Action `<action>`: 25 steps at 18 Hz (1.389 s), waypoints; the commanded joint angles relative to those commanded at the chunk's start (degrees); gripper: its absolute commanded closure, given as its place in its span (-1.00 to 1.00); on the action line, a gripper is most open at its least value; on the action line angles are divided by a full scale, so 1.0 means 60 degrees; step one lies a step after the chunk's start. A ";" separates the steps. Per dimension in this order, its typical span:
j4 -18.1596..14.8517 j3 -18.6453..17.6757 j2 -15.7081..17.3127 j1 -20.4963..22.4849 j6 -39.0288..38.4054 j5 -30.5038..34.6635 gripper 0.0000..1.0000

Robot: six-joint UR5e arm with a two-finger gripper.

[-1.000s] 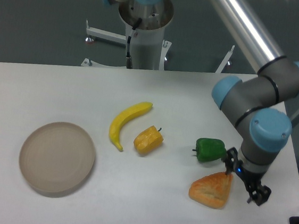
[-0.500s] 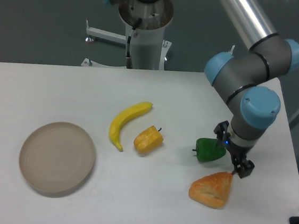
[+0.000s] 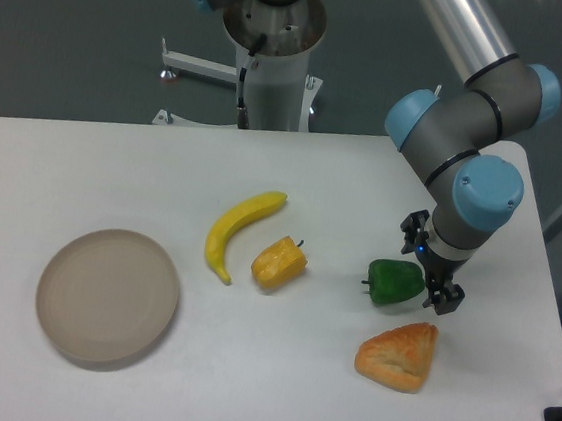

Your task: Pick up the green pepper from the table

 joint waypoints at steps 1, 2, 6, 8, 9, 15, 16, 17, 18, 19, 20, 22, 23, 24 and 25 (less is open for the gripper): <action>0.0000 -0.0015 0.0015 0.0000 0.0000 -0.0045 -1.00; 0.0000 -0.0088 0.0029 0.0000 0.0000 -0.0045 -1.00; 0.0015 -0.0249 0.0073 0.0000 -0.0029 -0.0263 -1.00; 0.0087 -0.0337 0.0073 0.0000 -0.0044 -0.0454 -1.00; 0.0175 -0.0395 0.0073 -0.0015 -0.0058 -0.0470 -1.00; 0.0556 -0.0732 0.0044 -0.0044 -0.0073 -0.0484 -1.00; 0.0629 -0.0791 0.0044 -0.0044 -0.0102 -0.0499 -1.00; 0.0746 -0.0849 0.0029 -0.0044 -0.0146 -0.0615 -1.00; 0.0834 -0.0850 0.0015 -0.0058 -0.0161 -0.0718 -1.00; 0.0864 -0.0850 0.0000 -0.0059 -0.0176 -0.0733 -1.00; 0.0864 -0.0850 0.0000 -0.0059 -0.0161 -0.0733 -0.98; 0.0864 -0.0836 0.0000 -0.0059 -0.0161 -0.0733 -0.69; 0.0864 -0.0806 -0.0014 -0.0059 -0.0147 -0.0719 -0.52; 0.0864 -0.0792 -0.0029 -0.0059 -0.0161 -0.0690 -0.33; 0.0864 -0.0762 -0.0044 -0.0059 -0.0161 -0.0675 -0.23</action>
